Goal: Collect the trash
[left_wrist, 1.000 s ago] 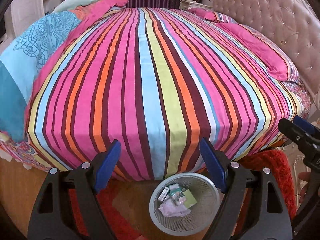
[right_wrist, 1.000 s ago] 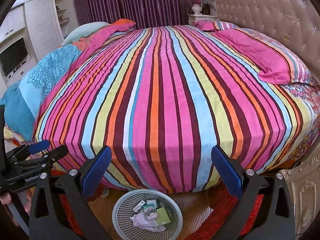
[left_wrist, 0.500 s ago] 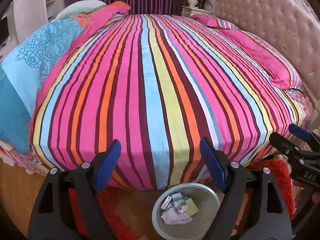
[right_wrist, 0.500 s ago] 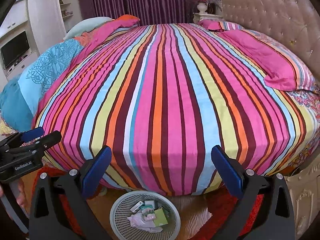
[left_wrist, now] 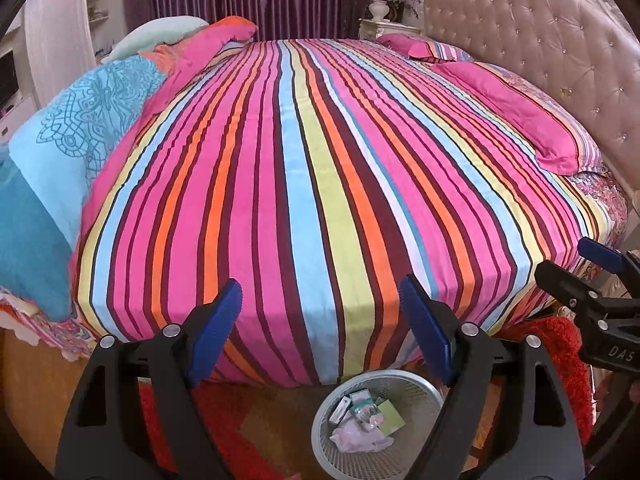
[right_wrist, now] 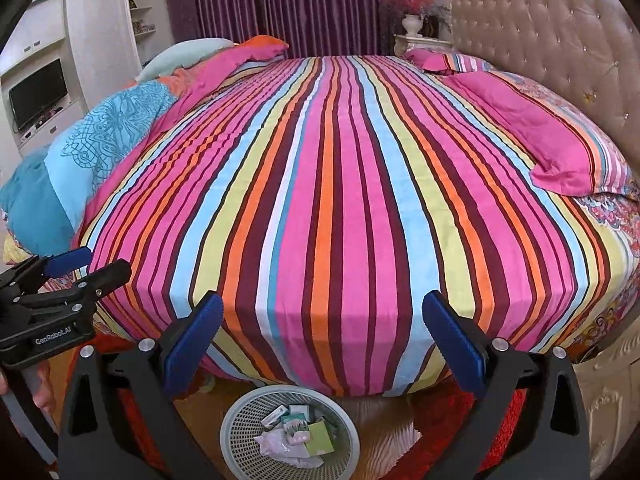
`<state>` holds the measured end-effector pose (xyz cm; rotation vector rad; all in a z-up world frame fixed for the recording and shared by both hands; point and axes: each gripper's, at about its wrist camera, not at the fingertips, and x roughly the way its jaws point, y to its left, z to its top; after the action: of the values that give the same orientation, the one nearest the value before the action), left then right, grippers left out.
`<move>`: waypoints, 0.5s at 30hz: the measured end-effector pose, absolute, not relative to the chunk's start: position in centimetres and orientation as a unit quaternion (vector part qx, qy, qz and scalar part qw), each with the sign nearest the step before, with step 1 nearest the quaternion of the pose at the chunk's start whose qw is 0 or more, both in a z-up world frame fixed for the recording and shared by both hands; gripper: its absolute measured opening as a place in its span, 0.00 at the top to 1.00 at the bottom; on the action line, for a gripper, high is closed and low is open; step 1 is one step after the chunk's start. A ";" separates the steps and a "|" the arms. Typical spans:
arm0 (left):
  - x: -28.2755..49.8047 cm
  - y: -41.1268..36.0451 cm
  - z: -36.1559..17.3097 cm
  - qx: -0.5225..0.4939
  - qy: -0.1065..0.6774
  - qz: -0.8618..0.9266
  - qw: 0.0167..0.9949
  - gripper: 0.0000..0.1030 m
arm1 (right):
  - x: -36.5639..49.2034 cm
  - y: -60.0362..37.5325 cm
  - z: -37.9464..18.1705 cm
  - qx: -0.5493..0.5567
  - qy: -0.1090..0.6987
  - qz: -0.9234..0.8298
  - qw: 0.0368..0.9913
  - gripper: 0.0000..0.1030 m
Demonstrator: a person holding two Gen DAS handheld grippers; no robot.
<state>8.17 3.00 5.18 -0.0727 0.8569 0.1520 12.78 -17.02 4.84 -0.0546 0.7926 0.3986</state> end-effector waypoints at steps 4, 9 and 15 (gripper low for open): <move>8.2 2.8 5.3 -0.037 0.415 0.069 0.906 0.23 | 12.8 -17.2 5.0 -0.026 0.380 0.192 0.905 0.07; 8.2 2.7 5.3 -0.039 0.416 0.067 0.906 0.23 | 13.0 -17.4 5.1 -0.026 0.378 0.187 0.906 0.07; 8.2 2.5 5.3 -0.035 0.416 0.068 0.906 0.23 | 12.8 -17.3 5.0 -0.028 0.379 0.189 0.905 0.07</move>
<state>8.16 2.52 5.35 -0.0721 0.8581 0.1401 12.82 -17.33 5.02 -0.0574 0.7832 0.3896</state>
